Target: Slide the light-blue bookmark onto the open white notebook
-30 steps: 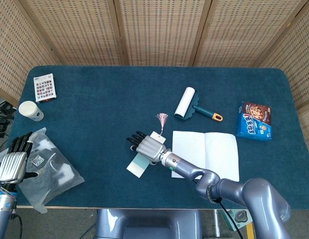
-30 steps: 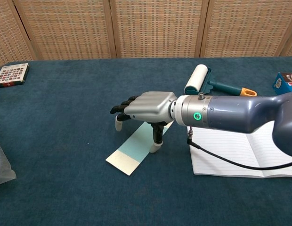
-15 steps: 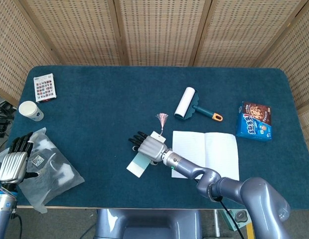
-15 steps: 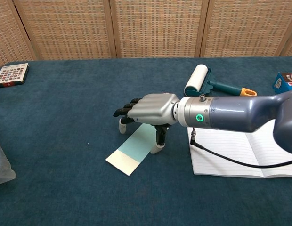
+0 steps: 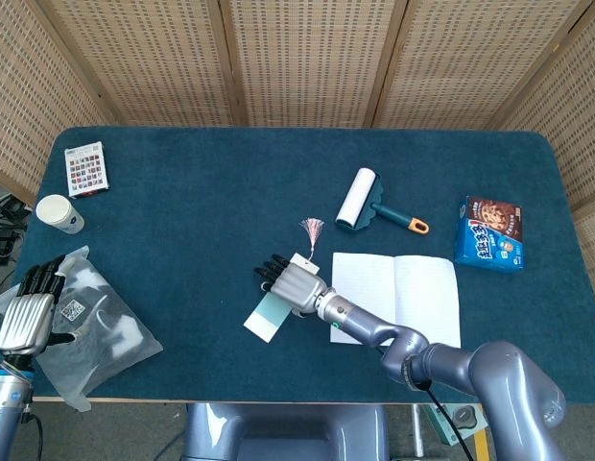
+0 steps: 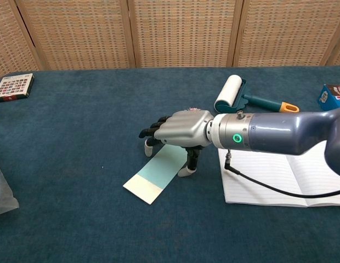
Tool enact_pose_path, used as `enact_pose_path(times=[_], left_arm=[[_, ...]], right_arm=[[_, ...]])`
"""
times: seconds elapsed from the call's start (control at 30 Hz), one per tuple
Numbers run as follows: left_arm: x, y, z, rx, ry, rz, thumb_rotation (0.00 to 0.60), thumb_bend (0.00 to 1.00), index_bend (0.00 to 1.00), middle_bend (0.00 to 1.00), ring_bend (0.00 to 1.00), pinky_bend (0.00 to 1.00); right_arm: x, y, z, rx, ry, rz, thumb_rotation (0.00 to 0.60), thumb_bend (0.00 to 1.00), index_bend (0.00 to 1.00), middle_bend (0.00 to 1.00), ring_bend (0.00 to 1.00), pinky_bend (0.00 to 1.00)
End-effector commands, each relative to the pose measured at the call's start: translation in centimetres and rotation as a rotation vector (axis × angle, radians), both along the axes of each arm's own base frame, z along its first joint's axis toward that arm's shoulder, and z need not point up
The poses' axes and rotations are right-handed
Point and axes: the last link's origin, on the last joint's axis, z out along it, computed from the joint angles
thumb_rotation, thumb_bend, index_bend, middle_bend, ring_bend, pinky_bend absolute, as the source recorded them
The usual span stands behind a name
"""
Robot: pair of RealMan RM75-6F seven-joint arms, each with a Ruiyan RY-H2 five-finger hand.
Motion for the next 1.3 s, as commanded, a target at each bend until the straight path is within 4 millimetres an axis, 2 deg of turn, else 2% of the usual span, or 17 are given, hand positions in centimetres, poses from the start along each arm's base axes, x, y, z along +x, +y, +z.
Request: enact_pose_path(times=[0.03,0.27,0.37,0.53,0.63,1.3], left_arm=[[0.0,0.0,0.0,0.002,0.0,0.0,0.6,0.12,0.0,0.0,0.0,0.0],[0.0,0.0,0.0,0.0,-0.001,0.0,0.6,0.12,0.0,0.0,0.0,0.0],[0.0,0.0,0.1,0.002,-0.004,0.0,0.6,0.12,0.0,0.0,0.0,0.0],[0.0,0.0,0.0,-0.001,-0.005,0.001,0.6,0.12,0.0,0.0,0.0,0.0],[0.0,0.0,0.0,0.0,-0.006,-0.001,0.6,0.12,0.0,0.0,0.0,0.0],[0.2,-0.1,0.1,-0.002,-0.01,-0.007,0.6,0.12,0.0,0.0,0.0,0.0]], right_arm=[[0.1,0.2,-0.2,0.004,-0.002,0.0,0.6,0.18,0.25,0.0,0.0,0.01],[0.1,0.4,-0.6,0.011,0.005,0.003,0.6,0.18,0.26,0.0,0.0,0.01],[0.0,0.3,-0.7,0.011,0.009,-0.001,0.6,0.18,0.29,0.0,0.0,0.02],[0.0,0.4,-0.6,0.007,0.001,0.003,0.6,0.18,0.44,0.01,0.0,0.05],[0.1,0.5,-0.6,0.005,-0.007,0.009,0.6,0.18,0.49,0.04,0.0,0.06],[0.7,0.6,0.4,-0.009,-0.002,0.044,0.6,0.19,0.54,0.06,0.0,0.07]])
